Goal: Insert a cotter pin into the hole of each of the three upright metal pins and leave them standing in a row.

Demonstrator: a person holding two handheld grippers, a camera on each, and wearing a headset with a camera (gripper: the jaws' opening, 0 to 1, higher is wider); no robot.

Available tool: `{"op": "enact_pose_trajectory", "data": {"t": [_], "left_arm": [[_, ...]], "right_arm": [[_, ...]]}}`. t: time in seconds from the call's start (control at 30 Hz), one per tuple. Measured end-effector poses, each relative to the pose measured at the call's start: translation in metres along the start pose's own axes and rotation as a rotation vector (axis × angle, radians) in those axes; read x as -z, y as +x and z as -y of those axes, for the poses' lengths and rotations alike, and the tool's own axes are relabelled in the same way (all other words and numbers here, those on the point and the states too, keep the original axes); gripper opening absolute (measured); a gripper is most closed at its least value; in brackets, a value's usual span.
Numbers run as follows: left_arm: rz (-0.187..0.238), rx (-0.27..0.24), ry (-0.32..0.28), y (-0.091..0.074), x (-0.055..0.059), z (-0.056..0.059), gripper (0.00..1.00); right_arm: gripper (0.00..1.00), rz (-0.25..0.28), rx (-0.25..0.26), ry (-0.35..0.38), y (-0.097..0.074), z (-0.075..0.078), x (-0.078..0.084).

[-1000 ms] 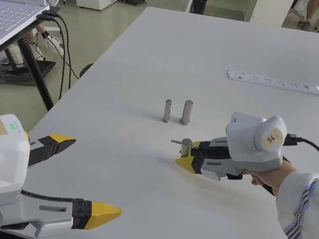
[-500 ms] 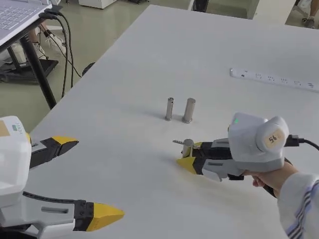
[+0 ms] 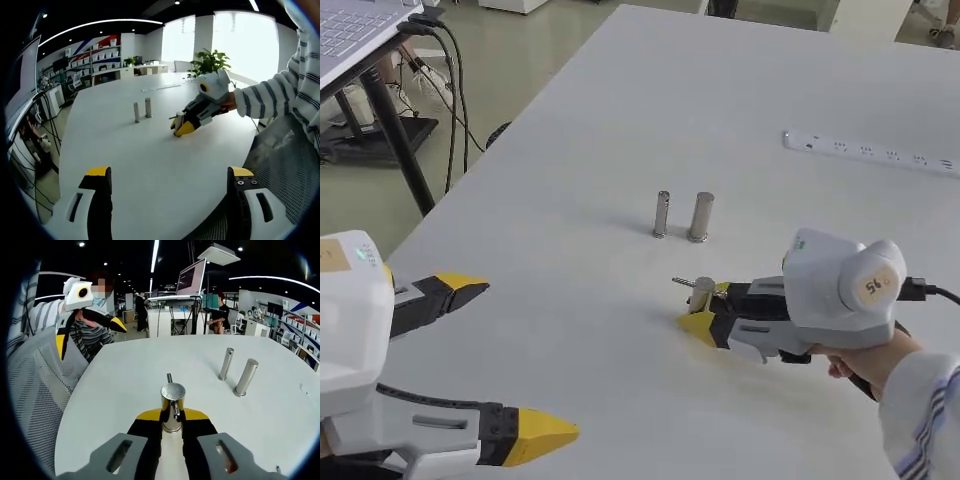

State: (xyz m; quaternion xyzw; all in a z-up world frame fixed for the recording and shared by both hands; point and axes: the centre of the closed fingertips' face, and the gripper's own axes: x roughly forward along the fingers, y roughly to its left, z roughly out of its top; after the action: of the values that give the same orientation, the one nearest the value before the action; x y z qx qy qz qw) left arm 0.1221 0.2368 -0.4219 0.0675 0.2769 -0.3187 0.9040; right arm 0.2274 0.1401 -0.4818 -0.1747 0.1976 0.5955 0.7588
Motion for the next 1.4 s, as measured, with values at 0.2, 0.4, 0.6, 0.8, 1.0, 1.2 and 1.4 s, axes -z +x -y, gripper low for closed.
{"op": "enact_pose_trajectory", "data": {"t": [0.2, 0.4, 0.6, 0.8, 1.0, 1.2, 1.4], "left_arm": [[0.004, 0.012, 0.009, 0.001, -0.003, 0.003, 0.95], [-0.049, 0.033, 0.022, 0.004, 0.001, 0.007, 0.83], [-0.025, 0.065, 0.027, 0.009, -0.004, 0.014, 0.88], [-0.031, 0.082, 0.04, 0.015, -0.003, 0.019, 0.93], [-0.032, 0.101, 0.042, 0.017, 0.0, 0.021, 0.93], [-0.022, 0.109, 0.042, 0.016, 0.0, 0.024, 0.92], [-0.032, 0.123, 0.043, 0.017, 0.002, 0.027, 0.92]], "right_arm": [[0.33, 0.038, -0.005, 0.004, -0.014, -0.007, -0.014], [0.48, 0.014, 0.04, 0.02, -0.037, -0.006, -0.008], [0.53, 0.033, 0.091, 0.095, -0.075, -0.012, -0.013], [0.58, 0.096, 0.205, 0.124, -0.115, -0.009, -0.028], [0.8, 0.061, 0.215, 0.161, -0.132, -0.019, -0.017], [0.88, 0.053, 0.241, 0.231, -0.14, -0.028, -0.009], [0.98, 0.056, 0.29, 0.267, -0.148, -0.031, -0.005]]}}
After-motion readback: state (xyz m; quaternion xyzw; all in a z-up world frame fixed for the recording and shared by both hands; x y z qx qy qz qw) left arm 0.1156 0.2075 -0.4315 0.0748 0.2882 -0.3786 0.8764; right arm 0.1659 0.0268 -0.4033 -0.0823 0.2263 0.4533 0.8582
